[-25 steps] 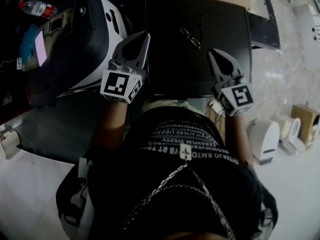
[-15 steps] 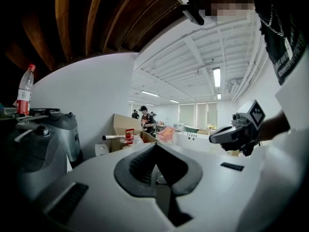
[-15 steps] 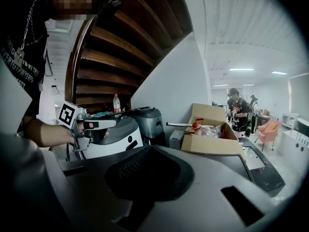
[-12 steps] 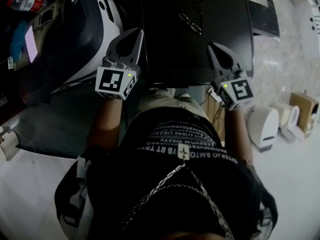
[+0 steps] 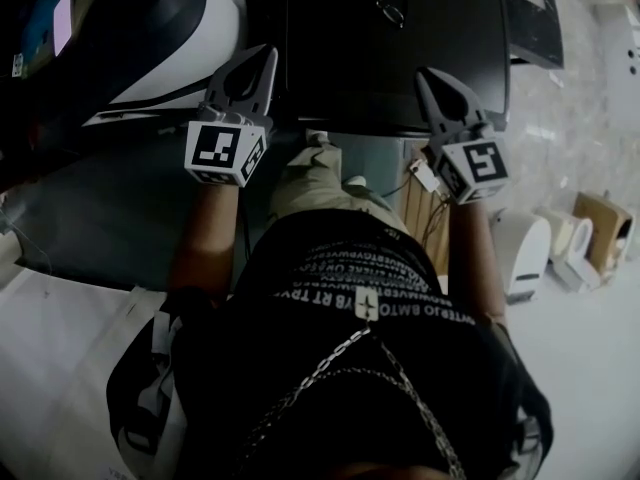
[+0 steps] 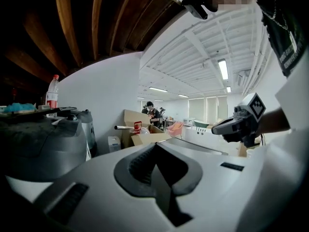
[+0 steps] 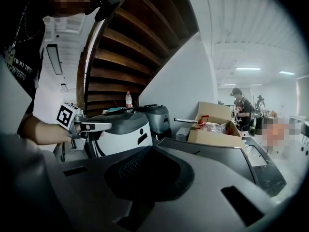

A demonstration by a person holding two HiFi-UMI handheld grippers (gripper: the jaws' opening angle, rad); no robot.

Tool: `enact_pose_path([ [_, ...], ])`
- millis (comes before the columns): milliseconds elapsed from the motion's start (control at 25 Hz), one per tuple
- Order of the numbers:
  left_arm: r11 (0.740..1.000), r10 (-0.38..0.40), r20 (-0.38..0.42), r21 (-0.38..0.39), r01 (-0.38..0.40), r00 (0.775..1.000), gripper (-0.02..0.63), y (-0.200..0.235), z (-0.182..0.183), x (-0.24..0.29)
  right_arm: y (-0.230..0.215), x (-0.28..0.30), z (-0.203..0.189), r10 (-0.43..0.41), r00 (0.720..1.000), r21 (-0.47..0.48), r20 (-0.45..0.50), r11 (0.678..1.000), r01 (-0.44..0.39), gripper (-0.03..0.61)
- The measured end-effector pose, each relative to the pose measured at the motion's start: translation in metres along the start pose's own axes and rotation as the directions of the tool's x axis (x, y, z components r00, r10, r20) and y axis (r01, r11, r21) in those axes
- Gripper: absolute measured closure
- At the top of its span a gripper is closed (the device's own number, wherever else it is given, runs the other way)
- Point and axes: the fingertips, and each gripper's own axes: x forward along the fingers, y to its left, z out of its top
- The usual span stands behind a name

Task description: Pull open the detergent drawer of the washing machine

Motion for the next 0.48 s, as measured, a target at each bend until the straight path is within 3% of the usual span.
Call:
enact_pose_path([
  [480,0.999,0.039,-0.060,-0.032,-0.041,0.997,0.620,-0.067,-0.068,-0.073,0.032,-0.060,-0.071,0.044,0.998,-0.020,-0.038,0.999,-0.045,0.575],
])
